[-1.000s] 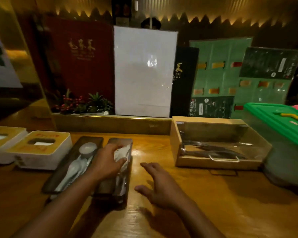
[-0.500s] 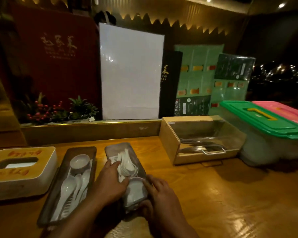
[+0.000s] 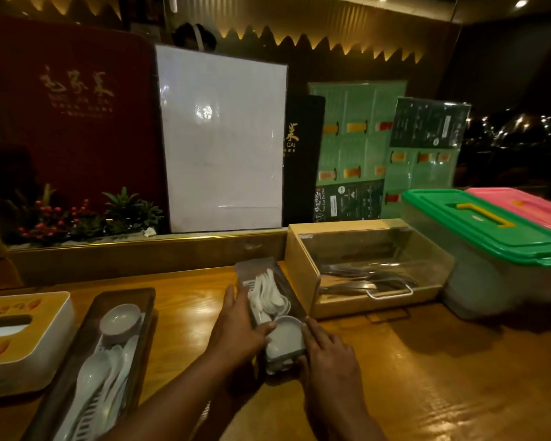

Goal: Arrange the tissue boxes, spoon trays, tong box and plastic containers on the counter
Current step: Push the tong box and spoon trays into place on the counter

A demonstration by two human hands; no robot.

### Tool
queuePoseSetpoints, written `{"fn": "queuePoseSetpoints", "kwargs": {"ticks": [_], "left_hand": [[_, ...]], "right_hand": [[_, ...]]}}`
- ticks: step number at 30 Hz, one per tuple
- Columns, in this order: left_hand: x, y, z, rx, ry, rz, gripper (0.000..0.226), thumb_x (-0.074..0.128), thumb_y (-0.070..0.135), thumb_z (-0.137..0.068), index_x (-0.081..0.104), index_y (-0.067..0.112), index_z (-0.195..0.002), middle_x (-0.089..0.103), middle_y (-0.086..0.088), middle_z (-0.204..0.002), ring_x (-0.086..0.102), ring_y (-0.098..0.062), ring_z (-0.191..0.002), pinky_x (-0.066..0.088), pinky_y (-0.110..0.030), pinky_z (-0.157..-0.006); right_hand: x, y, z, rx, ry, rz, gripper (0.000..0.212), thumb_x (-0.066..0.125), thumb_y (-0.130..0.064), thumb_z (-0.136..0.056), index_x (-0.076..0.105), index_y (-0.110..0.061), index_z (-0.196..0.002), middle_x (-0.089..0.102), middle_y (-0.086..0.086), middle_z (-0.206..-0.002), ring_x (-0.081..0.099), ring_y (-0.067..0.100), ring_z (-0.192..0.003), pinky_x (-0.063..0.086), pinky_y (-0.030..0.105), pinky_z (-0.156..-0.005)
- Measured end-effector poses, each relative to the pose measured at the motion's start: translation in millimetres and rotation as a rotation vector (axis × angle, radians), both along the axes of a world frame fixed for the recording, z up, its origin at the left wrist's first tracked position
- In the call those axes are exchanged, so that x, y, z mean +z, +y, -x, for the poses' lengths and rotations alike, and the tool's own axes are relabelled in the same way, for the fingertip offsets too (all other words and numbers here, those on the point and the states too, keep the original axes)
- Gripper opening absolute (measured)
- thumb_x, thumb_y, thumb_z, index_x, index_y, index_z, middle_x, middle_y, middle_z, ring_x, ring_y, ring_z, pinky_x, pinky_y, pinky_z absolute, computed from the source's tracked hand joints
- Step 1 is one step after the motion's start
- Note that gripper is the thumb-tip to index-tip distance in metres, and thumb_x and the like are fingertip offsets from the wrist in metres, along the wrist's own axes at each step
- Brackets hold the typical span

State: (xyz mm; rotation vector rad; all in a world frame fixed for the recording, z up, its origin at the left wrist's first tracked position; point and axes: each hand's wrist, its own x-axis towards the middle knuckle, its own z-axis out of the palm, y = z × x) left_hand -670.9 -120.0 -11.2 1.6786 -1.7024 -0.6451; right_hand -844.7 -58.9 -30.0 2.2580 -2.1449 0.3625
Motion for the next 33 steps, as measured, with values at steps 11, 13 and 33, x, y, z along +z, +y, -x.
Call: {"fn": "queuePoseSetpoints", "kwargs": {"ticks": [11,13,33], "left_hand": [[-4.0,-37.6,26.9,0.131,0.024,-0.015,0.052,0.08,0.03,-0.081,0.063,0.017,-0.129,0.069,-0.005,-0.125,0.067,-0.02,-0.107,0.058,-0.041,-0.088],[-5.7,-41.7,27.6,0.138,0.033,-0.017,0.052,0.08,0.029,-0.081,0.062,0.017,-0.129,0.069,-0.005,-0.125,0.067,-0.02,-0.107,0.059,-0.041,-0.087],[11.1,0.6,-86.8,0.02,-0.225,0.078,0.042,0.072,0.039,-0.086,0.062,0.038,-0.126,0.046,0.001,-0.152,0.053,-0.023,-0.128,0.051,-0.047,-0.097]], "right_hand": [[0.3,-24.2,1.2,-0.038,-0.086,0.085,0.065,0.06,-0.034,-0.092,0.031,-0.026,-0.15,0.031,-0.005,-0.159,0.043,0.018,-0.121,0.041,0.036,-0.096],[0.0,-29.7,3.9,-0.036,-0.078,0.085,0.064,0.059,-0.036,-0.093,0.032,-0.025,-0.15,0.033,-0.005,-0.158,0.043,0.018,-0.12,0.043,0.035,-0.094],[-1.8,-49.1,-6.9,-0.064,0.013,0.04,0.072,0.062,-0.031,-0.091,0.027,-0.017,-0.152,0.027,0.012,-0.154,0.04,0.026,-0.125,0.046,0.039,-0.097]]}}
